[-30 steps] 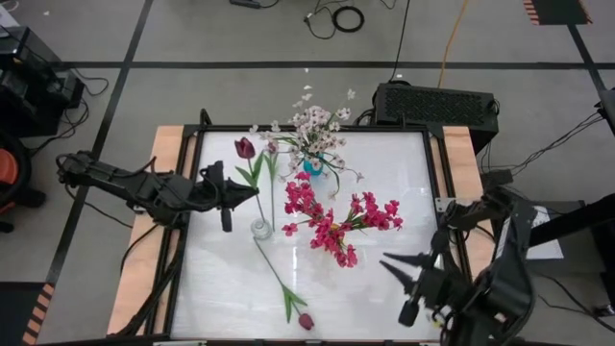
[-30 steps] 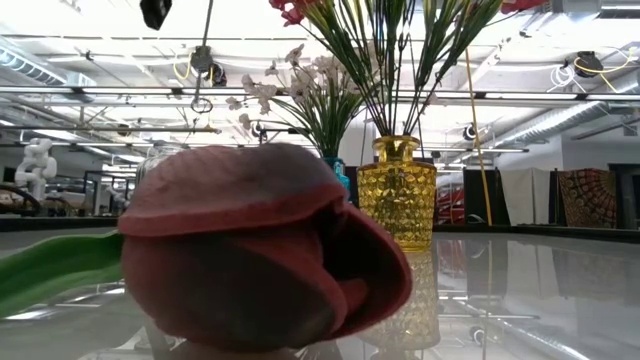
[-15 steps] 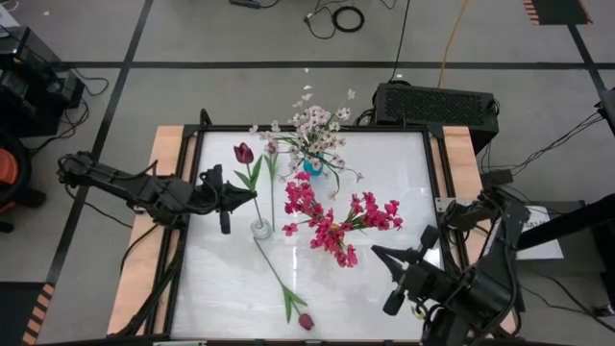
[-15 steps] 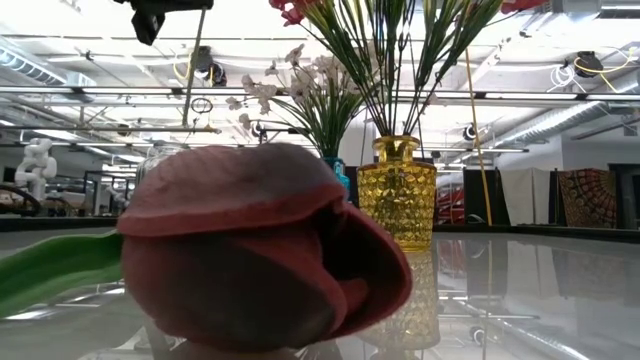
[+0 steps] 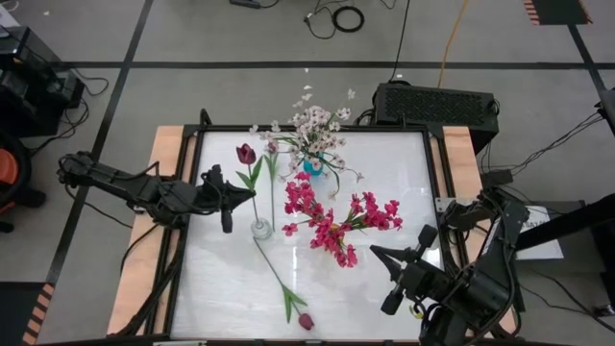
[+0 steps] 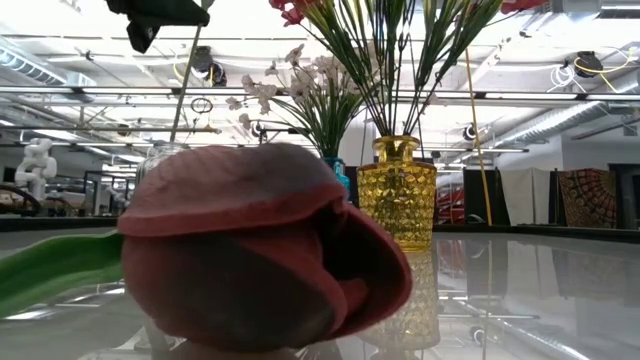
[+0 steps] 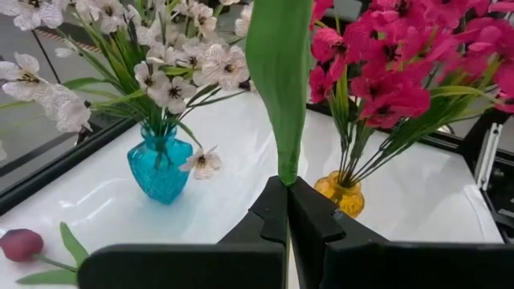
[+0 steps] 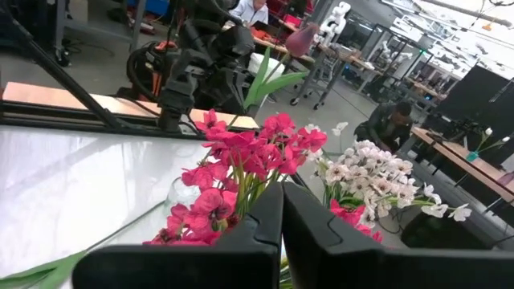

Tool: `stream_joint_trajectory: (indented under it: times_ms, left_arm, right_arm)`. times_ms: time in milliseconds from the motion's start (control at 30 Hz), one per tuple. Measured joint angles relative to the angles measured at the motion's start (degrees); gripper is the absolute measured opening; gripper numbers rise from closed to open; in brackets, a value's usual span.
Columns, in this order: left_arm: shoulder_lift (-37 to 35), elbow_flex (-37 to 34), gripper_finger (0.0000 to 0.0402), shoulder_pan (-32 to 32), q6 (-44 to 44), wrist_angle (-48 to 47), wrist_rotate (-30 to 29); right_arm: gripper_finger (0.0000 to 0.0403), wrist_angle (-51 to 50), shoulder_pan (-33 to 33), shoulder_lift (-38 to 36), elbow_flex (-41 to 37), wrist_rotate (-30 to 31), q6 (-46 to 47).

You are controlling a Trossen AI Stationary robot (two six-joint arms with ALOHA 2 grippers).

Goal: Sort flowers into vase by color
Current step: Put the right red flower into the transparent vase, then put the bottom red flower into the transparent vase

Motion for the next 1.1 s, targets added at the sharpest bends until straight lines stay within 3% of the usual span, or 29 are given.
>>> stream_joint_trajectory:
  times_ms: [633,1100]
  left_arm:
    - [1.12,-3.28,0.0008,0.0,-1.57,2.23,-1.01]
    - [3.96,-3.26,0.0122,-1.71,-3.45,-1.07,2.12]
  right_arm:
    - [0.0,0.08,-0.04,0.0,0.04,0.04,-0.85]
    - [0.0,0.09,-0.04,0.0,0.04,-0.03,-0.52]
